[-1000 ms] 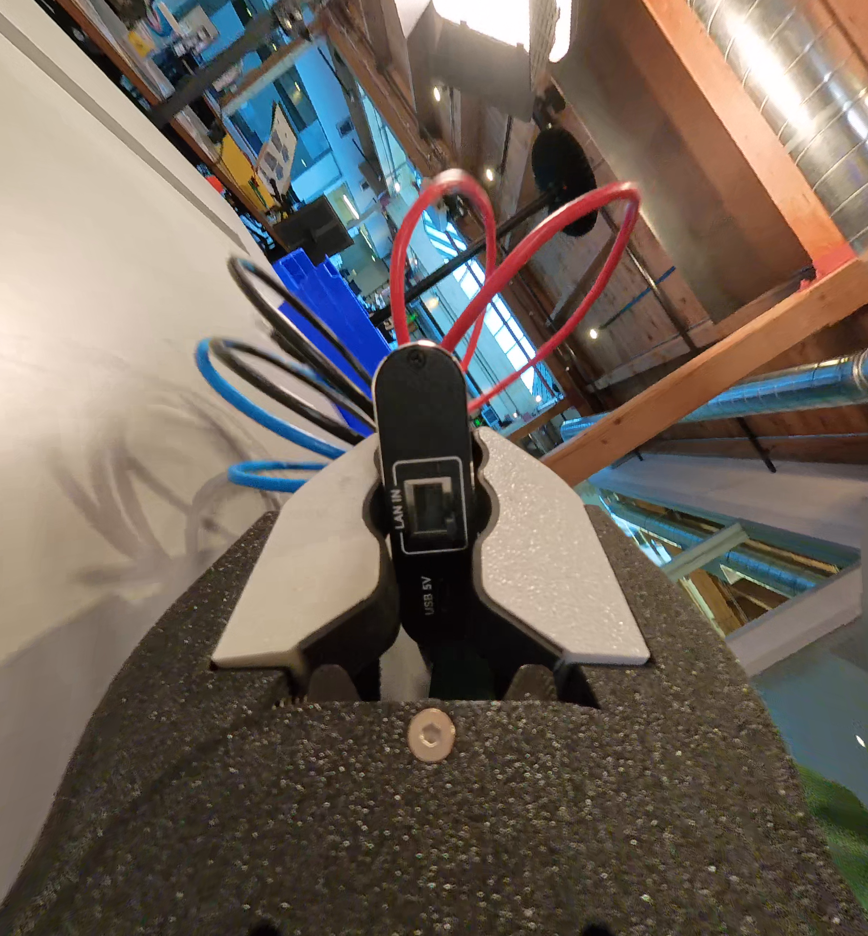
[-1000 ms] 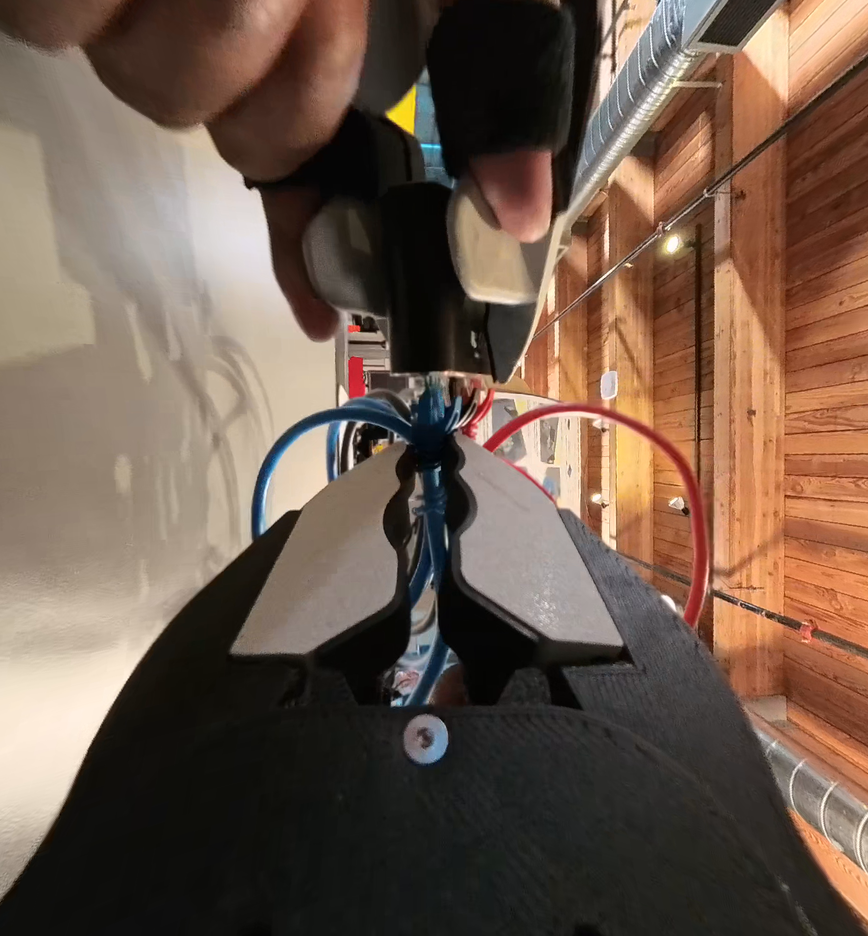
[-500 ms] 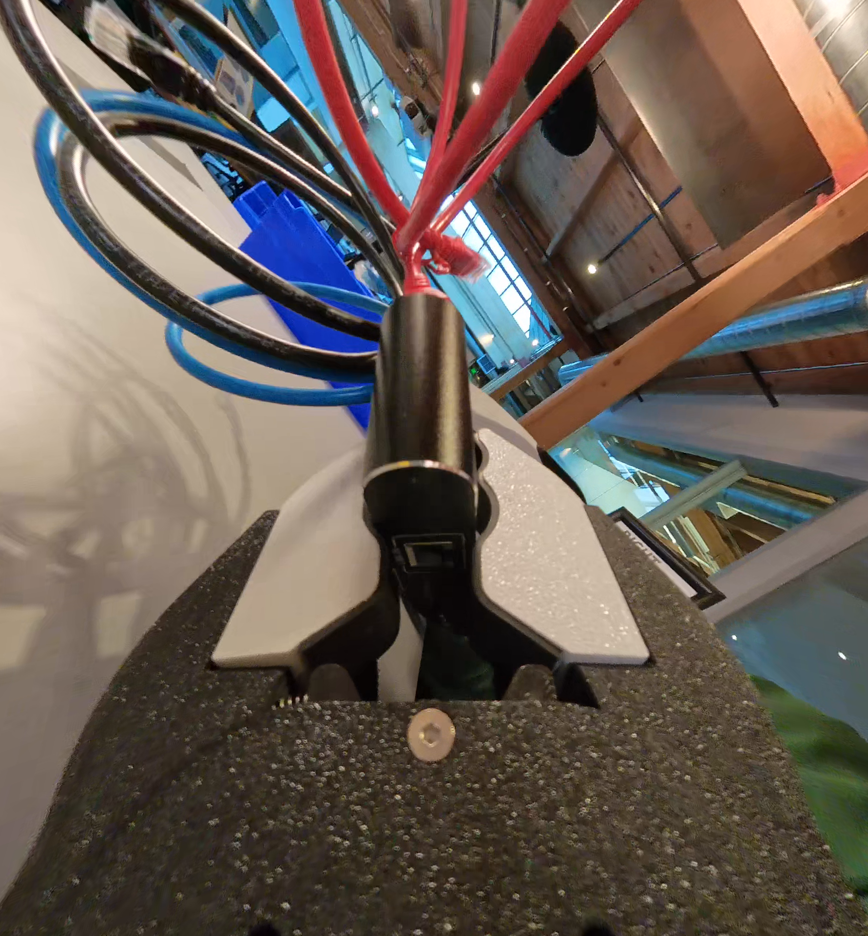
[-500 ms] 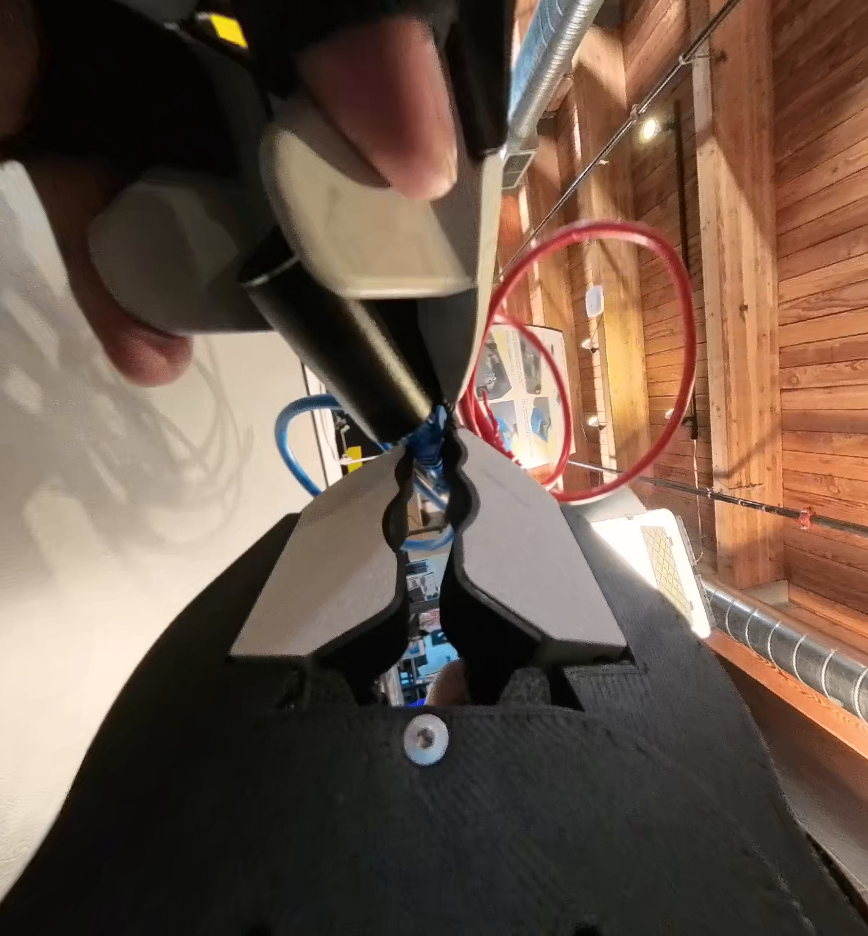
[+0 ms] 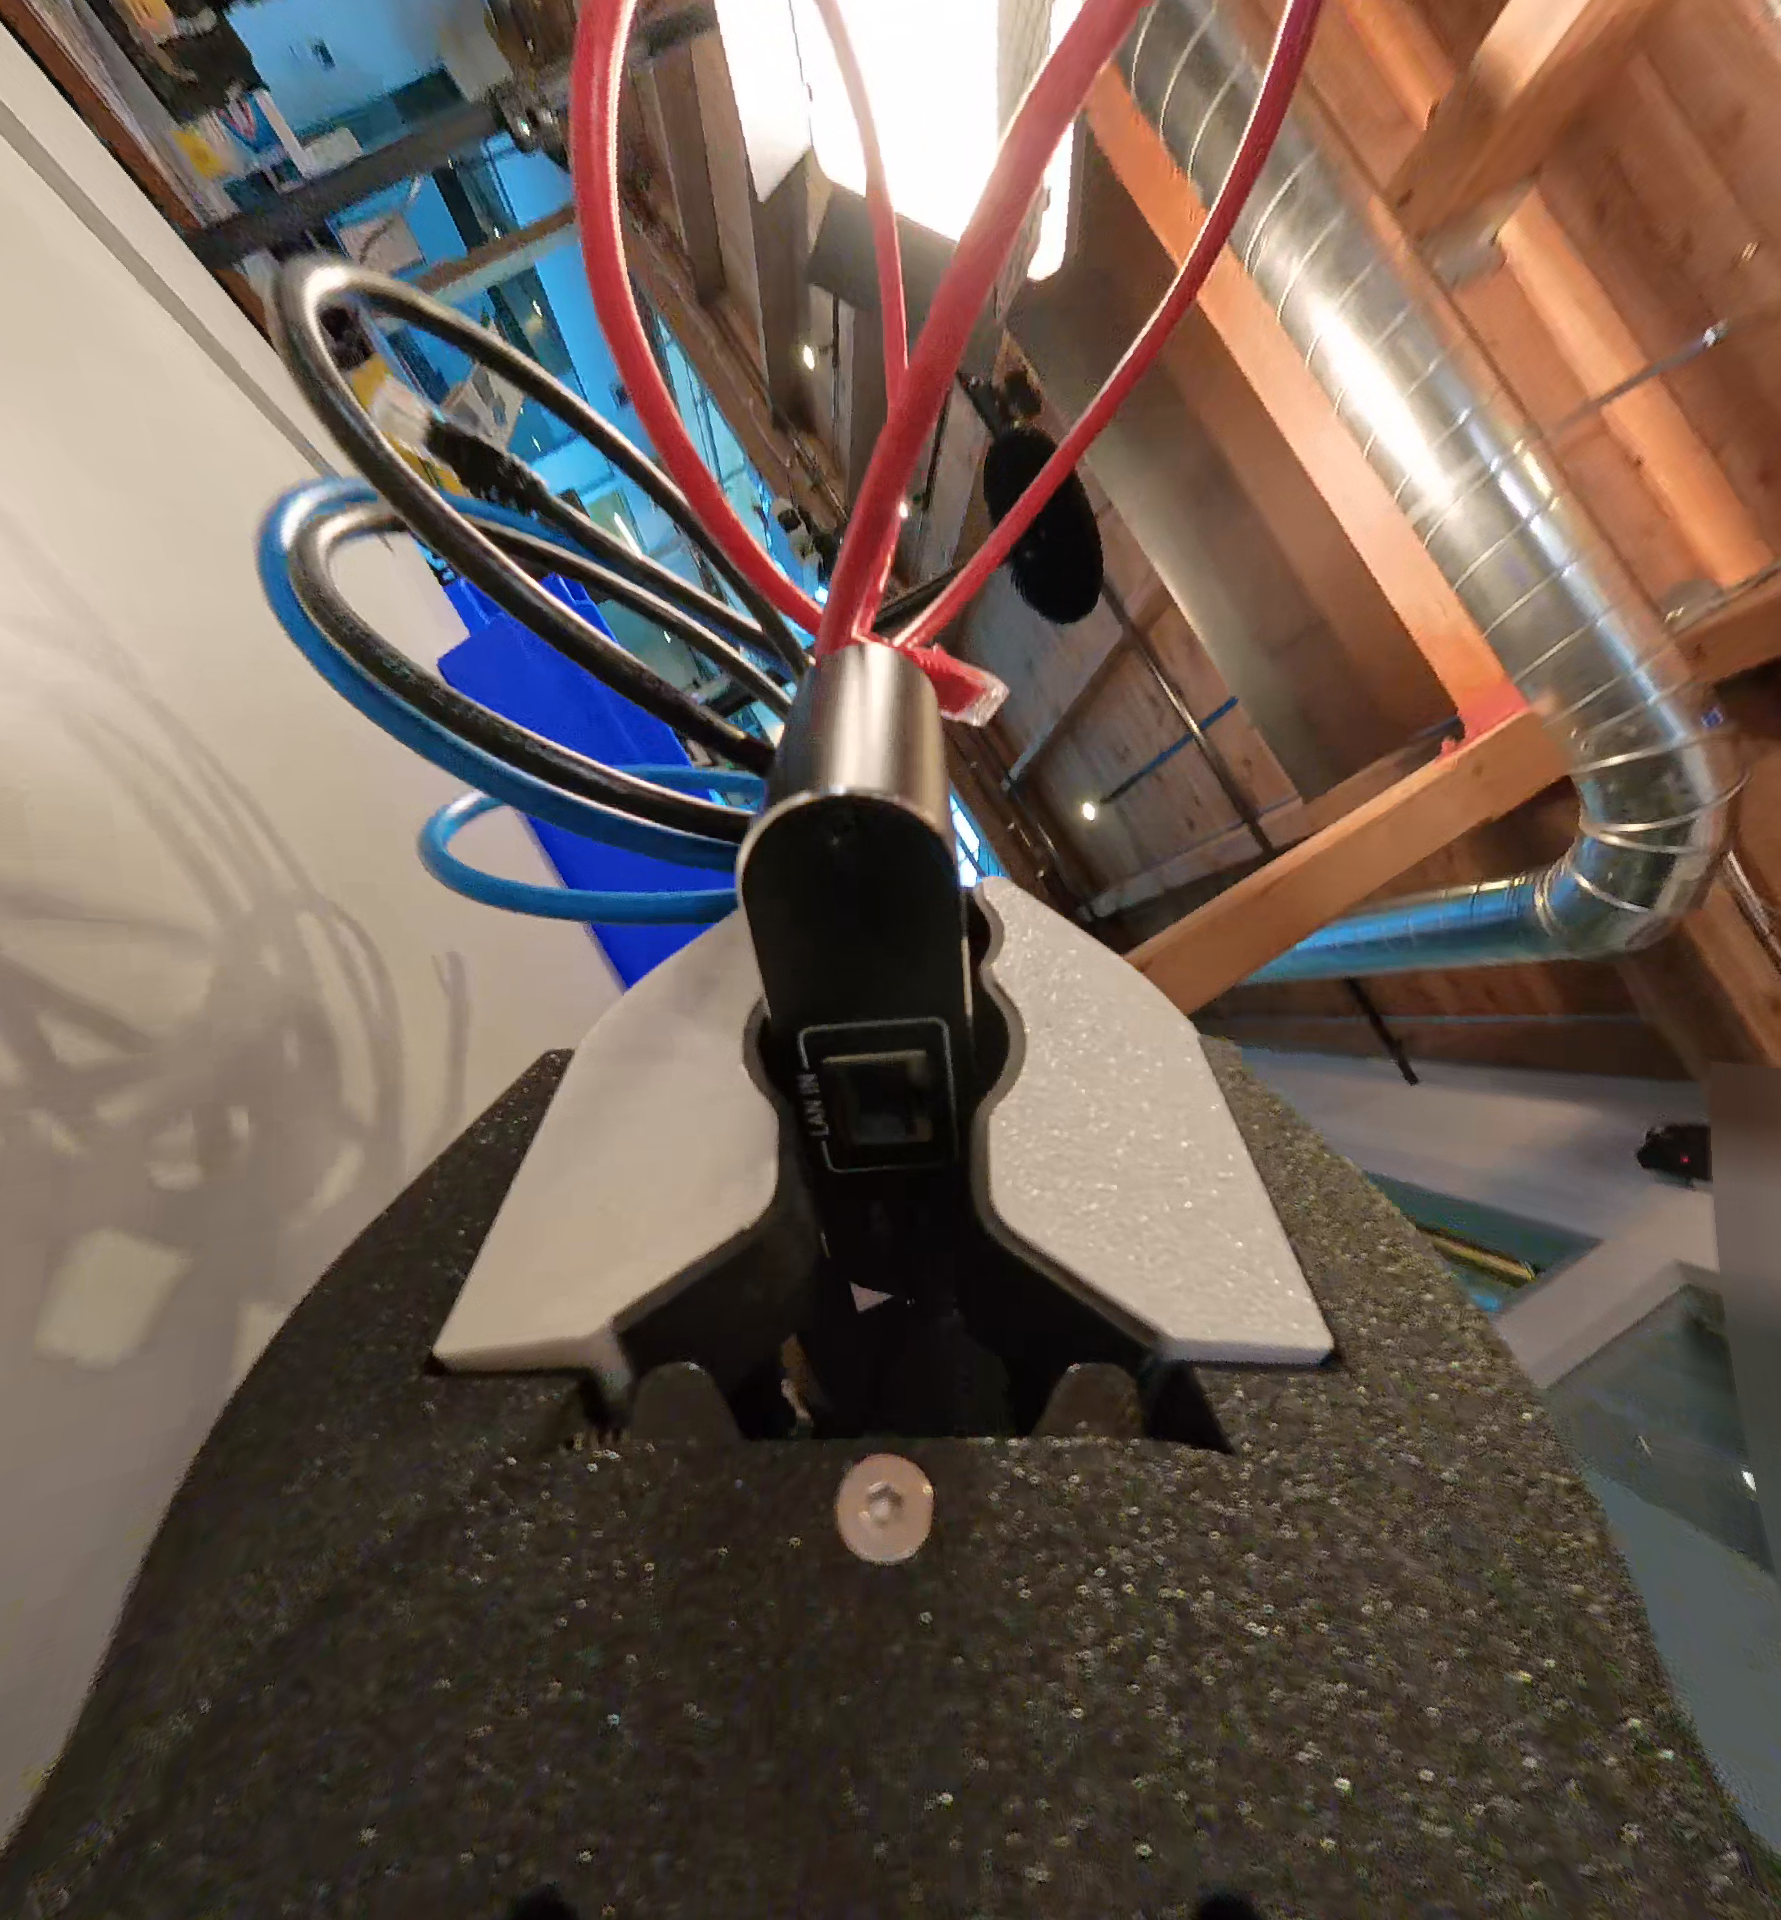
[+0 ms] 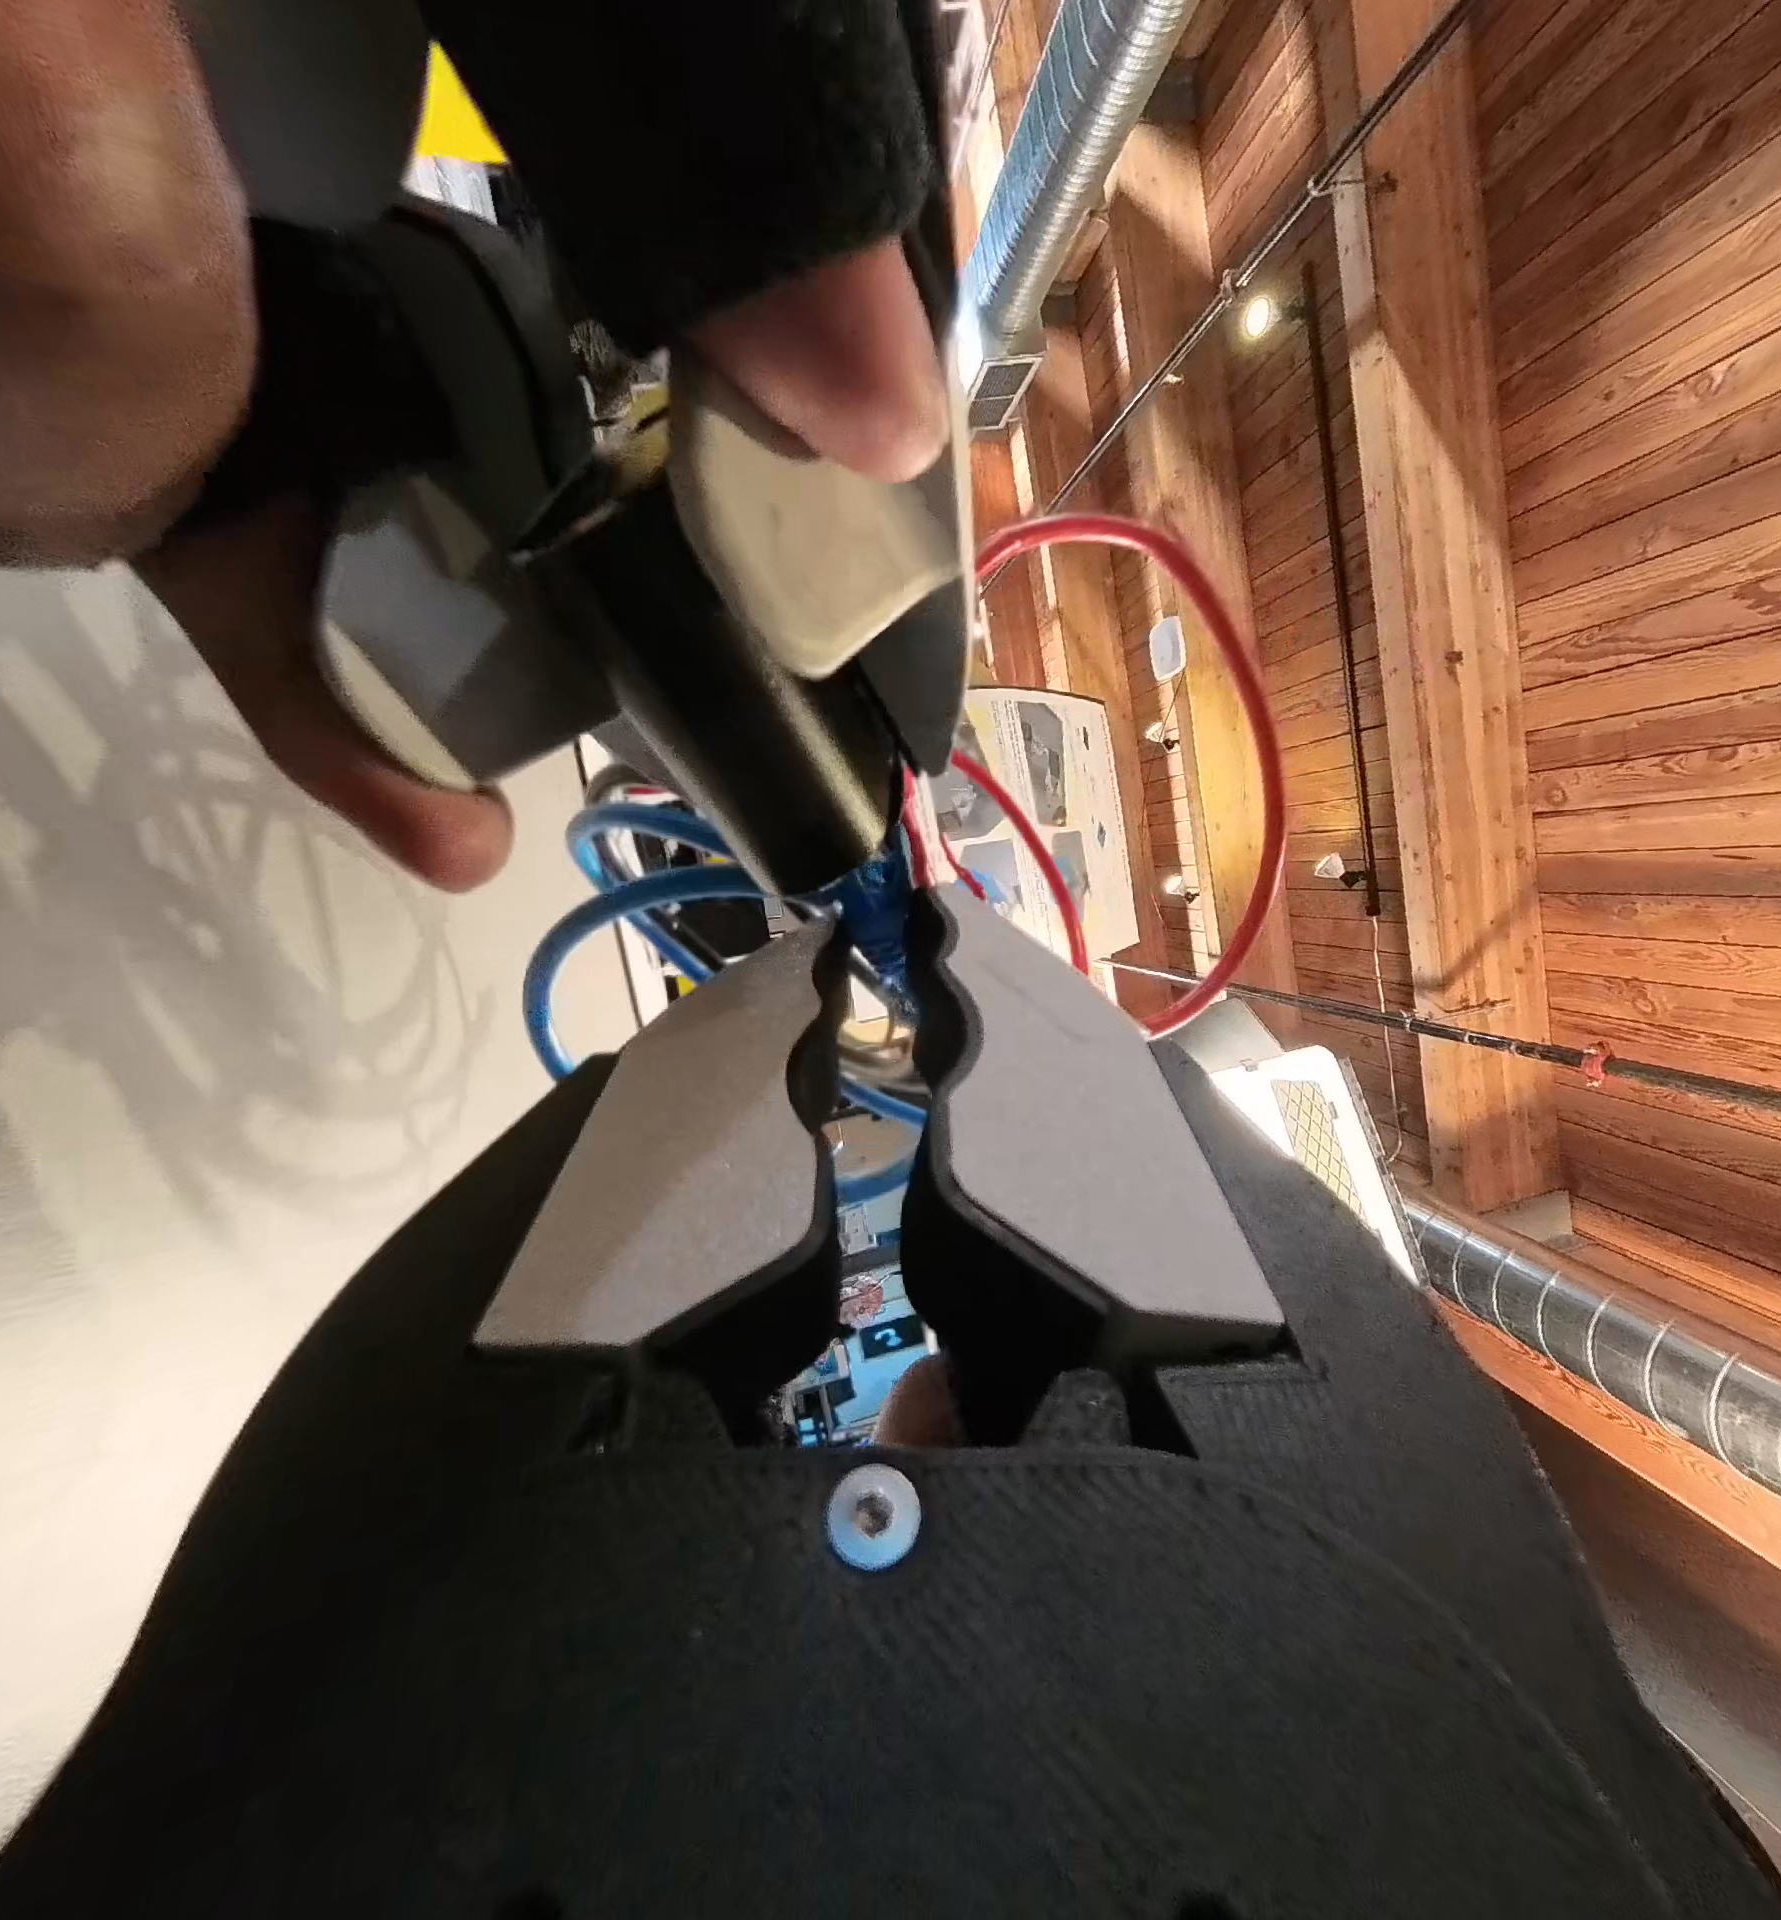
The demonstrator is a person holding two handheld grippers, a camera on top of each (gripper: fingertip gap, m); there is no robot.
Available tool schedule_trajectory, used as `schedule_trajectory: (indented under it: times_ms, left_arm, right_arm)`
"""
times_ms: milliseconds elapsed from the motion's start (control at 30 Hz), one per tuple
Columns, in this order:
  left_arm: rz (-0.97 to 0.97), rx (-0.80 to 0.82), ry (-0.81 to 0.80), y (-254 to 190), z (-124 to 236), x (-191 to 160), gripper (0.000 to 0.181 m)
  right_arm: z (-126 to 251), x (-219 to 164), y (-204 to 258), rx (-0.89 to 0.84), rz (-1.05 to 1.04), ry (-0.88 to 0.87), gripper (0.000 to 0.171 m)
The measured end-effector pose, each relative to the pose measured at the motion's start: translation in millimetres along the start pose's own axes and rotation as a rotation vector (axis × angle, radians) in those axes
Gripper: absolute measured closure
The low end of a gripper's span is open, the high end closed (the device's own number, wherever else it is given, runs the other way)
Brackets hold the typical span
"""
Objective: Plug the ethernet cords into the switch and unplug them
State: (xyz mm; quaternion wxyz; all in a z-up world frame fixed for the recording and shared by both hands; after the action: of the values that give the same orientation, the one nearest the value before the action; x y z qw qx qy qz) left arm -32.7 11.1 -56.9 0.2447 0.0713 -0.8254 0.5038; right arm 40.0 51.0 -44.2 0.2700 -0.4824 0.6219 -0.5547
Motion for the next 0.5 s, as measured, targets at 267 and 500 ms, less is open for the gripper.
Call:
schedule_trajectory:
  times_ms: [267,500]
  left_arm:
    - [0.096,-0.145,-0.094,-5,-5,-8,0.153]
    - [0.165,-0.229,-0.113,-7,-8,-13,0.153]
  right_arm:
    - [2,-1,-12,-0.009,-0.141,-0.028,0.156]
    - [13,-5,-26,0.150,-0.309,-0.110,0.149]
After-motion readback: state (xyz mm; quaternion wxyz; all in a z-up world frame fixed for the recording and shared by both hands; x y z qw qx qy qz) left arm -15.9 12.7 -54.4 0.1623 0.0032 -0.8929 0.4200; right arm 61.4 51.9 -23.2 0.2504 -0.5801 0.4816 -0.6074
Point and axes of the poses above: each gripper's, where its closed fingertips meet, z back along the fingers, x out of its top, y = z × x across the jaws, the point moved 6 cm from there along z, back along the fingers, and after that the axes turned 7 degrees about -z, right-handed, at the moved point
